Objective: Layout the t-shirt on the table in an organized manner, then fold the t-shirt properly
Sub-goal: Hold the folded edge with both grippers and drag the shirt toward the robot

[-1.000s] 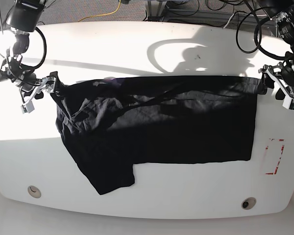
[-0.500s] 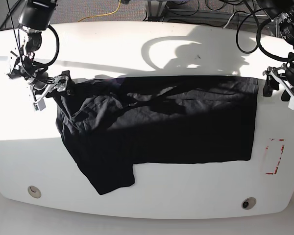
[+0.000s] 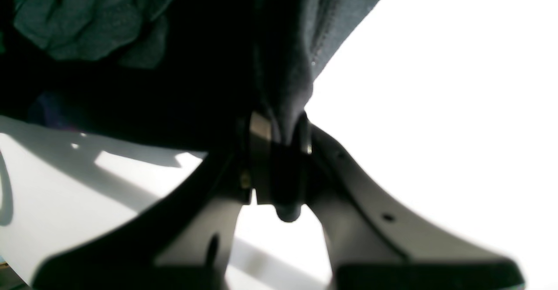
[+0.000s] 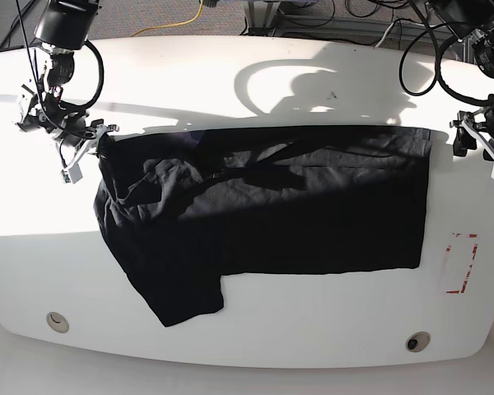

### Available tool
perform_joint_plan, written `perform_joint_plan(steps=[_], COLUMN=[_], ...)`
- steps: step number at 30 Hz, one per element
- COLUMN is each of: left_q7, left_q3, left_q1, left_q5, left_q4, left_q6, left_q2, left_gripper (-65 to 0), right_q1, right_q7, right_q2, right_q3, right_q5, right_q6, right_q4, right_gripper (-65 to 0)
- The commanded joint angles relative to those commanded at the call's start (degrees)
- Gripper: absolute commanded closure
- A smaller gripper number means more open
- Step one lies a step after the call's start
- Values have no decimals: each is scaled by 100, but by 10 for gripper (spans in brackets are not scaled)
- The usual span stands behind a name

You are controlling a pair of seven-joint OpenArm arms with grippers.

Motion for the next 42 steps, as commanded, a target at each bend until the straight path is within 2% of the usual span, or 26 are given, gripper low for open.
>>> perform_joint_plan(steps=[7,17,24,30,32,35,36,38,42], left_q7=[-413,-448,-448,-448,-448,-431,-422,-413,-413], left_q3=[703,1240,1714,1864,1864,1864,1864,1864,1864], left_q1=[-35,-26,-79,-53,-44,-35,-26,9,229], left_q5=[70,141,800,870,870,879,879,879,870], left_q4=[-721,-818,-1116,-1187,-1196,-1196,-1196,-1196,-958], left_q6=[0,0,0,0,0,0,0,0,0], left_q2=[-18,97,141,141,141,141,141,141,141], left_gripper=[-399,-399,-399,-389,-357,-189,-111,-14,-4], right_q1=[0,0,-97,-114,-114,-114,-123,-141,-334], right_q7=[0,0,-9,-9,-9,-18,-18,-18,-35], right_q2=[0,-79,-105,-114,-123,-105,-88,-70,-53], right_q3=[0,0,0,26,35,35,44,44,316], right_q5=[9,26,26,26,26,26,26,26,9], right_q6=[0,0,0,0,0,0,0,0,0], right_q4=[0,26,26,26,26,26,26,26,246], right_gripper=[-27,-27,-27,-27,-21,0,0,0,0])
